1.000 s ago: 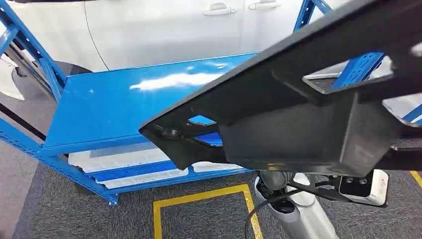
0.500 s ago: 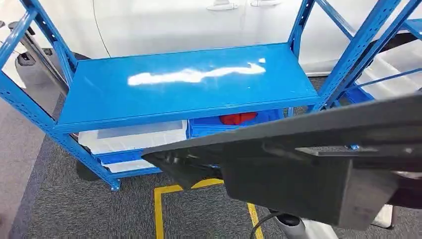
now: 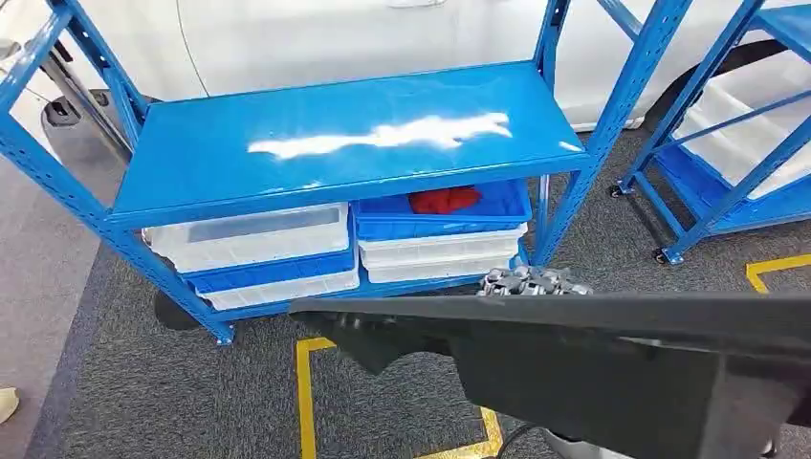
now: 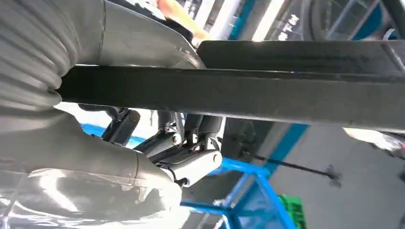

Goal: Take the parts from the cabinet and place them on the table.

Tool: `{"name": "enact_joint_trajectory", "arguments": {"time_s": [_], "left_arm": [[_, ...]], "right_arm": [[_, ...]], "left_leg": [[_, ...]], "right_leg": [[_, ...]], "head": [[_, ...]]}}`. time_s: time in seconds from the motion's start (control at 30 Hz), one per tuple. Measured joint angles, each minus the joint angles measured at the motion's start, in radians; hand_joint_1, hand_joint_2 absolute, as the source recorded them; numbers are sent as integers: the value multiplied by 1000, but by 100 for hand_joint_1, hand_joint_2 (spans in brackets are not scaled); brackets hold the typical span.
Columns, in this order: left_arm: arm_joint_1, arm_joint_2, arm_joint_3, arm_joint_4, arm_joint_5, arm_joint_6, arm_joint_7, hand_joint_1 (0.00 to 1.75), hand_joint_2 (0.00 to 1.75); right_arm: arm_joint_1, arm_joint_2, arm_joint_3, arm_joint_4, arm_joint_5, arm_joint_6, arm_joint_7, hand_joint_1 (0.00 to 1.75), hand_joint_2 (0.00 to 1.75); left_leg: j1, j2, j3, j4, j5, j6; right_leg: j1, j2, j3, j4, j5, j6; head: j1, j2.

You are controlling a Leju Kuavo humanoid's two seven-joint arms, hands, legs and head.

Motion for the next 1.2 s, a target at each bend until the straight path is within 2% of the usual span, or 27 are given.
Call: {"name": "enact_joint_trajectory", "arguments": {"time_s": [0.07, 0.1, 0.13, 0.2, 0.27, 0.3, 0.33, 0.4, 0.43, 0.47, 0.5, 0.53, 0.6, 0.63, 0.73, 0.77, 0.8, 0.83, 0.93, 0.97, 1.0, 1.03, 1.07, 1.1, 1.13, 1.17, 1.2], "left_arm": [[0, -3, 0, 0, 3, 2, 0, 0, 175], [-2, -3, 0, 0, 5, 3, -1, 0, 175], [-4, -3, 0, 0, 5, 5, -2, 0, 175], [-6, -5, 1, 0, 10, 12, -5, 0, 175], [1, -7, 6, 0, 23, 17, 3, 0, 175], [1, -13, 10, 0, 27, 18, 5, 0, 175], [0, -13, 12, 0, 28, 18, 5, 0, 175], [0, -14, 16, 0, 27, 15, 5, 0, 175], [1, -14, 17, 0, 25, 13, 5, 0, 175], [2, -14, 18, 0, 20, 11, 8, 0, 175], [2, -15, 18, 0, 16, 8, 13, 0, 175], [3, -15, 18, 0, 14, 6, 16, 0, 175], [2, -15, 18, 0, 7, 4, 21, 0, 175], [2, -15, 18, 0, 6, 2, 21, 0, 175], [2, -15, 18, 0, 5, 2, 21, 0, 175], [1, -15, 18, 0, 4, 1, 20, 0, 175], [1, -15, 18, 0, 4, 1, 17, 0, 175], [2, -15, 18, 0, 4, 0, 15, 0, 175], [4, -15, 18, 0, 5, -4, 11, 0, 175], [4, -16, 18, 0, 5, -6, 8, 0, 175], [5, -16, 18, 0, 6, -6, 3, 0, 175], [5, -17, 18, 0, 7, -6, 0, 0, 175], [4, -17, 19, 0, 9, -6, -2, 0, 175], [4, -16, 21, 0, 10, -6, -3, 0, 175], [4, -16, 24, 0, 11, -4, -3, 0, 175], [5, -16, 27, 0, 15, -2, -4, 0, 175], [5, -16, 27, 0, 16, 0, -2, 0, 175]], "right_arm": [[-6, 0, -3, 1, 2, 10, 3, 175, 175], [-13, 0, -4, 2, 2, 14, 8, 175, 175], [-18, -1, -6, 3, 2, 15, 13, 175, 175], [-23, -2, -9, 11, -7, 18, 13, 175, 175], [-24, -2, -10, 20, -13, 30, 7, 175, 175], [-25, -3, -10, 24, -13, 32, 5, 175, 175], [-28, -3, -11, 29, -15, 32, 5, 175, 175], [-34, -4, -15, 41, -27, 27, 13, 175, 175], [-35, -4, -19, 46, -34, 24, 20, 175, 175], [-35, -4, -23, 50, -37, 19, 24, 175, 175], [-35, -5, -27, 53, -39, 12, 27, 175, 175], [-35, -5, -31, 53, -39, 10, 26, 175, 175], [-35, -5, -44, 51, -39, 10, 22, 175, 175], [-35, -5, -49, 49, -39, 10, 19, 175, 175], [-32, -7, -63, 41, -35, 9, 15, 175, 175], [-31, -7, -68, 38, -30, 9, 15, 175, 175], [-30, -7, -73, 34, -27, 10, 15, 175, 175], [-30, -7, -77, 30, -25, 10, 14, 175, 175], [-15, -7, -87, 29, -12, 23, 0, 175, 175], [-12, -7, -88, 31, -6, 31, -1, 175, 175], [-10, -7, -90, 32, -1, 40, -2, 175, 175], [-10, -5, -93, 32, 5, 51, -3, 175, 175], [-10, -3, -98, 32, 14, 58, -3, 175, 175], [-10, -2, -101, 32, 22, 64, -3, 175, 175], [-10, 0, -103, 32, 35, 66, -4, 175, 175], [-12, 3, -106, 31, 48, 66, -3, 175, 175], [-10, 7, -108, 30, 61, 66, -3, 175, 175]], "left_leg": [[0, 0, 104, -130, 63, 8], [-1, -1, 173, -222, 59, 15], [-8, -1, 233, -313, 20, 22], [-13, -2, 227, -330, 17, 29], [-10, -1, 220, -336, 35, 46], [-6, 3, 214, -339, 47, 50], [-6, 4, 203, -338, 57, 59], [-8, 5, 184, -337, 74, 62], [-8, 5, 172, -334, 81, 61], [-9, 5, 162, -331, 87, 60], [-8, 5, 153, -328, 90, 59], [-8, 4, 147, -322, 92, 57], [-9, 3, 140, -309, 92, 54], [-14, 4, 133, -304, 92, 47], [-12, 4, 129, -302, 96, 33], [-14, 5, 129, -302, 97, 28], [-11, 4, 123, -294, 87, 23], [-10, 3, 112, -264, 60, 17], [-6, 3, 11, -28, -59, 5], [-6, 3, -8, 17, -67, 3], [-4, 3, -3, 11, -50, 3], [-3, 3, 24, -40, -14, 5], [-2, -2, 68, -124, 30, 8], [-1, -27, 121, -230, 78, 12], [1, -81, 146, -282, 72, 20], [2, -88, 149, -302, 72, 19], [-2, -78, 143, -295, 72, 20]], "right_leg": [[1, 1, -26, 5, 18, 5], [1, 1, -32, 8, 26, 8], [6, 2, -39, 10, 32, 14], [2, -2, -38, 8, 44, 28], [4, -3, -39, 1, 61, 44], [-4, 1, -48, 15, 45, 46], [-3, 2, -69, 63, -6, 48], [-7, 3, -128, 226, -107, 55], [-8, 2, -150, 298, -139, 59], [-8, 2, -151, 325, -145, 61], [-8, 2, -126, 301, -131, 61], [-8, 2, -79, 237, -103, 59], [-7, 2, 45, 47, -43, 50], [-1, 2, 58, 17, -66, 41], [3, 4, 47, 18, -54, 27], [-1, 5, 46, 12, -50, 20], [-7, 5, 50, 5, -43, 10], [-7, 6, 48, 3, -40, 6], [-5, 15, 37, 4, -34, 2], [-5, 21, 34, 6, -33, 3], [-6, 28, 32, 7, -32, 3], [-6, 37, 32, 9, -31, 5], [-6, 46, 33, 12, -31, 6], [-6, 55, 33, 14, -32, 8], [-8, 61, 28, 15, -30, 12], [-5, 74, 18, 22, -27, 22], [-10, 82, 12, 21, -22, 30]], "head": [[0, 0], [0, 0], [0, 0], [0, 0], [0, 0], [0, 0], [0, 0], [0, 0], [0, 0], [0, 0], [0, 0], [0, 0], [0, 0], [0, 0], [0, 0], [0, 0], [0, 0], [0, 0], [0, 0], [0, 0], [0, 0], [0, 0], [0, 0], [0, 0], [0, 0], [0, 0], [0, 0]]}}
